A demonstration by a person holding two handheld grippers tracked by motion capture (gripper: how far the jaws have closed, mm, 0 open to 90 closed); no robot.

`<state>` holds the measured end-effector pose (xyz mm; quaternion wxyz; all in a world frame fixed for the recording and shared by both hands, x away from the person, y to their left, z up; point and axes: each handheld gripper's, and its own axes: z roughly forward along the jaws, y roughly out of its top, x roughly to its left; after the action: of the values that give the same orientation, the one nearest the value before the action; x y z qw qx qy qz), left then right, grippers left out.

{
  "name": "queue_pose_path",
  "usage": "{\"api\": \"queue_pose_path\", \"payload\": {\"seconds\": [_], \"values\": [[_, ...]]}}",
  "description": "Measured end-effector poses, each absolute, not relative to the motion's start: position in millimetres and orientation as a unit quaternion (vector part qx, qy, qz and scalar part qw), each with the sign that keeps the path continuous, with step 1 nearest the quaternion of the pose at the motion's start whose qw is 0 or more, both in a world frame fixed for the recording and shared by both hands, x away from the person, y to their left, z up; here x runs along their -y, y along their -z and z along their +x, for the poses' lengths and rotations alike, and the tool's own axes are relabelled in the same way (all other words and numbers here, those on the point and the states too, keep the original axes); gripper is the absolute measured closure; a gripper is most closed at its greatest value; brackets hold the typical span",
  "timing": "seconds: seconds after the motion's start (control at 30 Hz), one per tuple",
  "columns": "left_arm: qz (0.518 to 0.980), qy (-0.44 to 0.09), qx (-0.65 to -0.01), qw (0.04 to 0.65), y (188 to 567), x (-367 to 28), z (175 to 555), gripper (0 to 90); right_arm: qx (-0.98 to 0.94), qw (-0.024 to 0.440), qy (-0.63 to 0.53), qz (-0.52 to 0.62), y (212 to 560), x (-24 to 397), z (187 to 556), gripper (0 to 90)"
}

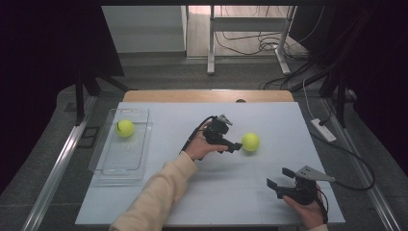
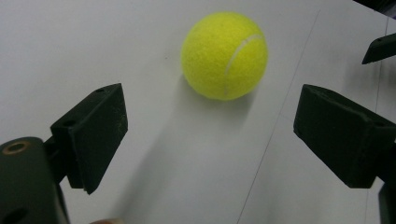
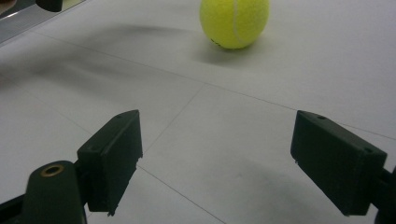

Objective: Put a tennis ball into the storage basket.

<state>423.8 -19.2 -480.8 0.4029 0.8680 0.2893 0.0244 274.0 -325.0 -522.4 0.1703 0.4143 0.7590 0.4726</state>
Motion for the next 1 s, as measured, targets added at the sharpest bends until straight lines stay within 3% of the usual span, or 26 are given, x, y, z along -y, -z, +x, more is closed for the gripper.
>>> {"api": "queue_pose_path", "payload": {"seconds": [1.0], "values": [[0.874,-0.012,-0.279,0.397,486.0,46.7,433.7,11.1,-0.759,0.17,-0.472,0.415,522.2,324.7,273.4,16.5]]}}
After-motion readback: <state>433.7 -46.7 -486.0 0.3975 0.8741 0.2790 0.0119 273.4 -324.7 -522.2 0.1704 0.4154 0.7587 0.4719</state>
